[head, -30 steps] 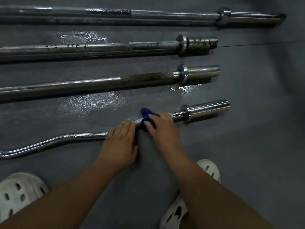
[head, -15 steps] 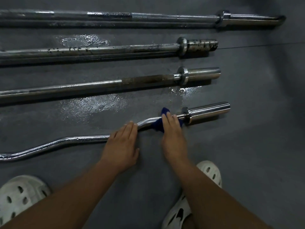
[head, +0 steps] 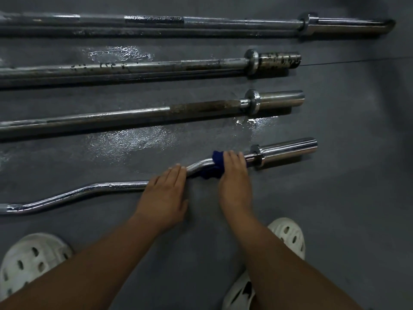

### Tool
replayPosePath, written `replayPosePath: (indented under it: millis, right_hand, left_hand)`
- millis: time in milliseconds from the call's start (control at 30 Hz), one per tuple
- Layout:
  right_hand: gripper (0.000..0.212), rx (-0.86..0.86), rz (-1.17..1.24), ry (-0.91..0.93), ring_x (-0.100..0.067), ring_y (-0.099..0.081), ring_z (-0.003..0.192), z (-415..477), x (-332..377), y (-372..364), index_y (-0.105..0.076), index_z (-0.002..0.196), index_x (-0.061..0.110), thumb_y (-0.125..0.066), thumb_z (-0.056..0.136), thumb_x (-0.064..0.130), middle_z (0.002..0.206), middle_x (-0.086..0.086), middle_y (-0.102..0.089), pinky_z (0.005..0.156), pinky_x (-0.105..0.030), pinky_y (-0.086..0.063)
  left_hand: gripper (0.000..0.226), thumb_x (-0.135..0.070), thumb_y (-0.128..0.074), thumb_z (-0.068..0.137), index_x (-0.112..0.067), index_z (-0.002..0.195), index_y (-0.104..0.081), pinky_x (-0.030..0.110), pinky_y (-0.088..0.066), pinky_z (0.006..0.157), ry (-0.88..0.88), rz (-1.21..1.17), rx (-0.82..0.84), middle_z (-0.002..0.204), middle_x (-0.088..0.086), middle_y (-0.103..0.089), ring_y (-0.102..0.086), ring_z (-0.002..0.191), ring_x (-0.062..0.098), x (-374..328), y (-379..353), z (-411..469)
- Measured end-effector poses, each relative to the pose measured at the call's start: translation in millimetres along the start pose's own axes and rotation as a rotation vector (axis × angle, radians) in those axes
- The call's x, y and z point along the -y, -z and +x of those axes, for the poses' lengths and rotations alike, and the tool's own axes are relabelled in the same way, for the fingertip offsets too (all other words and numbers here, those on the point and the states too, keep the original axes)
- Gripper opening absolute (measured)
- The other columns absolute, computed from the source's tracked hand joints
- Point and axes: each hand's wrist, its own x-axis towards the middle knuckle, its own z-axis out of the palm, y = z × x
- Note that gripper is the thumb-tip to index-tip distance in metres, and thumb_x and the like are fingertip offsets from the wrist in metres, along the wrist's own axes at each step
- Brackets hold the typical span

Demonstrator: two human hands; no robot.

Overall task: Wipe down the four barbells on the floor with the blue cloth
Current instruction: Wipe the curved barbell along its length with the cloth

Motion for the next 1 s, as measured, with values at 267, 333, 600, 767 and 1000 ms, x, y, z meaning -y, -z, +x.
replayPosePath:
  millis: [267, 333, 600, 767, 1000]
  right_hand:
    - [0.058, 0.092, -0.032, 0.137, -0.028, -0.028, 0.145, 7.2, -0.5, -2.1, -0.049, 0.139, 0.01, -0.055, 0.084, -0.003, 0.151, -0.007, -0.041, 0.115, -0.043, -0.033]
    - [0.062, 0.073, -0.048, 0.121, -0.032, -0.019, 0.147, -3.6, 19.3, -3.8, -0.044, 0.142, 0.009, -0.056, 0.082, -0.001, 0.154, -0.009, -0.035, 0.116, -0.045, -0.03]
    - [0.07, 0.118, 0.141, 0.154, -0.03, -0.047, 0.125, -0.5, 4.3, 10.6, -0.042, 0.143, 0.025, -0.051, 0.081, -0.005, 0.151, -0.005, -0.03, 0.097, -0.038, -0.045]
    - [0.037, 0.008, 0.295, 0.101, -0.013, -0.045, 0.108, 2.5, 10.9, 11.2, -0.056, 0.126, 0.023, -0.043, 0.094, 0.011, 0.125, 0.003, -0.043, 0.08, -0.002, -0.029]
    - [0.05, 0.041, -0.023, 0.254, -0.031, -0.031, 0.141, -30.0, 52.5, -28.8, -0.056, 0.131, 0.014, -0.064, 0.083, 0.024, 0.15, -0.01, -0.04, 0.111, -0.042, -0.033]
  left_hand:
    - [0.086, -0.045, -0.056, 0.075, -0.006, 0.149, -0.038, 0.044, -0.039, 0.107, -0.001, 0.029, 0.017, 0.153, 0.014, -0.041, -0.045, 0.136, 0.03, 3.3, 3.5, -3.4]
    - [0.085, -0.044, -0.055, 0.075, -0.006, 0.149, -0.038, 0.044, -0.038, 0.108, 0.004, 0.035, 0.019, 0.154, 0.014, -0.04, -0.045, 0.137, 0.03, 3.9, 5.4, -4.9]
    - [0.085, -0.038, -0.062, 0.082, -0.008, 0.154, -0.028, 0.044, -0.029, 0.115, 0.099, -0.003, -0.07, 0.161, 0.011, -0.027, -0.034, 0.144, 0.029, 8.8, 13.3, -38.3]
    - [0.087, -0.04, -0.057, 0.088, -0.012, 0.158, -0.015, 0.041, -0.018, 0.119, 0.125, -0.012, -0.027, 0.165, 0.007, -0.012, -0.018, 0.15, 0.026, 22.8, 7.3, -49.4]
    - [0.085, -0.042, -0.052, 0.076, -0.005, 0.15, -0.036, 0.047, -0.032, 0.114, 0.105, -0.017, -0.032, 0.157, 0.015, -0.034, -0.037, 0.141, 0.032, 29.5, -0.5, -36.9]
